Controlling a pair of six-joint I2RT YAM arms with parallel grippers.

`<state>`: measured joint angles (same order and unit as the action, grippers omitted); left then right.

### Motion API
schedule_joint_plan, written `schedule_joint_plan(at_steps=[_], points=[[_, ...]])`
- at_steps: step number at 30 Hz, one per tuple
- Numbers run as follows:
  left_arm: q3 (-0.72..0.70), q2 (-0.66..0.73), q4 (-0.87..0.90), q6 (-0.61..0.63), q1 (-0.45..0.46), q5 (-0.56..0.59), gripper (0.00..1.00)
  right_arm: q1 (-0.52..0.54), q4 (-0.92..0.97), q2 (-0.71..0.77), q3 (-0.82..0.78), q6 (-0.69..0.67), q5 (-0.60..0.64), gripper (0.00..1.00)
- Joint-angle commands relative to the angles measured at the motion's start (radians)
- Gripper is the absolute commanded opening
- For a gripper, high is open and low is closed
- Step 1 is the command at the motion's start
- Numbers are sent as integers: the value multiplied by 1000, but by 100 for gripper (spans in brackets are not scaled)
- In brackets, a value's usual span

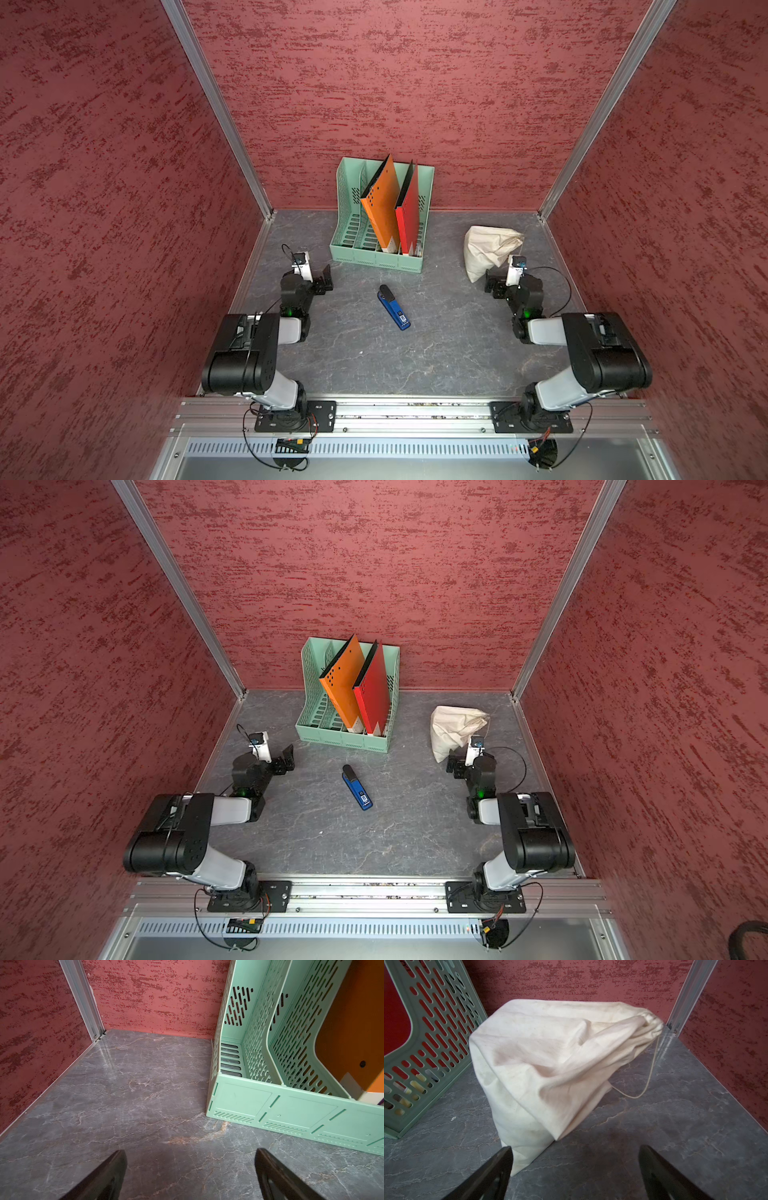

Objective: Close the soil bag
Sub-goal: Reset both arms

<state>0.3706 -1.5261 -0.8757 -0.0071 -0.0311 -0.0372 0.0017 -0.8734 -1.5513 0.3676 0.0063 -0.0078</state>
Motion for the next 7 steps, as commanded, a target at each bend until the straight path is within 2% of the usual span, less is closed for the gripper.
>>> schedule_joint_plan(at_steps=[1,7], points=[[8,1,-16,15,4,13,100,-2,-35,5,19,-11,-11,99],[8,1,-17,15,1,11,100,-3,-38,5,18,-10,-12,98]])
